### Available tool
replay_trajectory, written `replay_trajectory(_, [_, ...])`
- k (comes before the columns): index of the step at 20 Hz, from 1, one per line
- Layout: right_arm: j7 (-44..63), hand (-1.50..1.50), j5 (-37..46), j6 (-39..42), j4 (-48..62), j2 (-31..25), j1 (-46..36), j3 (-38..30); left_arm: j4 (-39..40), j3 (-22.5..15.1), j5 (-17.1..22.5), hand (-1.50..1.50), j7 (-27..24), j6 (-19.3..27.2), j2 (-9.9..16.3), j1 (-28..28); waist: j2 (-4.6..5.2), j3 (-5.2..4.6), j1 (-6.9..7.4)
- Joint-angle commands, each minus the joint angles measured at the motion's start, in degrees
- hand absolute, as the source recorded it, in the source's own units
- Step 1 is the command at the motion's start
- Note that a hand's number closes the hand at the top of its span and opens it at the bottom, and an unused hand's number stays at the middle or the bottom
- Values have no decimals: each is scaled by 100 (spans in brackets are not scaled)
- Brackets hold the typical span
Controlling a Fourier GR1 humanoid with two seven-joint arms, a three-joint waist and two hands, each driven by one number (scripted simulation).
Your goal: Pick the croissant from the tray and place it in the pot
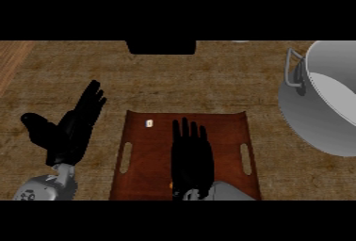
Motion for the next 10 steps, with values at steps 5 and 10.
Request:
replay_trajectory(5, [1422, -150, -16, -126, 815, 147, -271, 39, 267, -42, -72, 0, -114, 1, -186, -153, 22, -4, 33])
replay_trajectory(10, [1423, -150, 13, -132, 984, 147, 8, 218, -75, 81, -35, 0, 88, -13, -49, -53, 0, 5, 33])
